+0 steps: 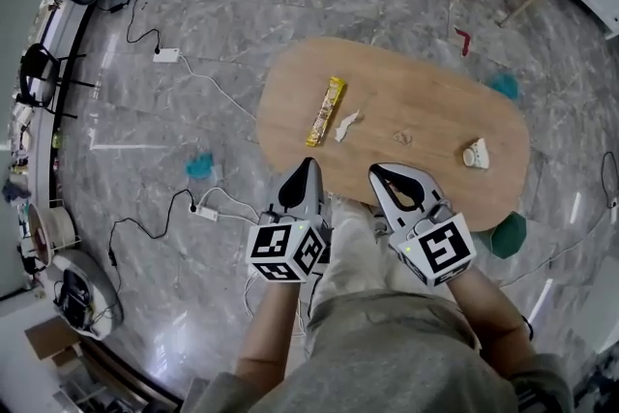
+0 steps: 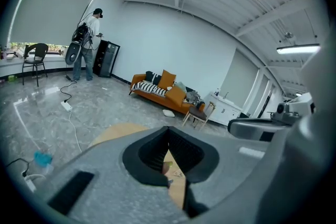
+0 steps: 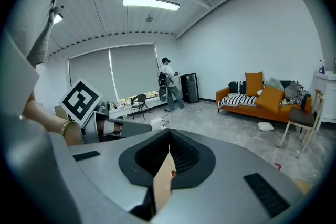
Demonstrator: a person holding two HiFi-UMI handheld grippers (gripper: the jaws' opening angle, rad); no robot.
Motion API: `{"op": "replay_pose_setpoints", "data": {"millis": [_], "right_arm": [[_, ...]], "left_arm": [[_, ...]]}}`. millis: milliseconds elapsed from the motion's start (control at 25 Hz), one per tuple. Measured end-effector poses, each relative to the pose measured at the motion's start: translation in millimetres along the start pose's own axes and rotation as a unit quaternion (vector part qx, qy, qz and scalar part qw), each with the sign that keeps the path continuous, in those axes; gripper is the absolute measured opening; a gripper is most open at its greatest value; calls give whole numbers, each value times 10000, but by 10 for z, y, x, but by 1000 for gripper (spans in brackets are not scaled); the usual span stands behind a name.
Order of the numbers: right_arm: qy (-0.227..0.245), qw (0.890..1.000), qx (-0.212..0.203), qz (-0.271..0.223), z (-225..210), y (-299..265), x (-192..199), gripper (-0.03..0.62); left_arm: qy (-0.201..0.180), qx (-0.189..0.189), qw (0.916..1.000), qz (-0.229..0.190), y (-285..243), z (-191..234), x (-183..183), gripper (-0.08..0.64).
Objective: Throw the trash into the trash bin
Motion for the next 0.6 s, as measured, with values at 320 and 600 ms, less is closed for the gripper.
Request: {"op": "replay_pose_setpoints", "data": {"millis": [320,600], "right_arm": [[-85,9998,33,155,-158,-307,226,9],[-130,9996,57,258,-297,-574,324,9]], "left_arm": [[8,-76,9997,243,-428,256,186,9],[-8,-29,9988,480,-721,415,314,9]]}}
Point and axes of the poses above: the fingertips, and each gripper's own axes: y backward along the fingers, z to its left, x out of its underside, the point moved 8 cm from there along y, backward along the fingers, and after that the axes turned 6 degrees about -x, right-handed, at the moved point
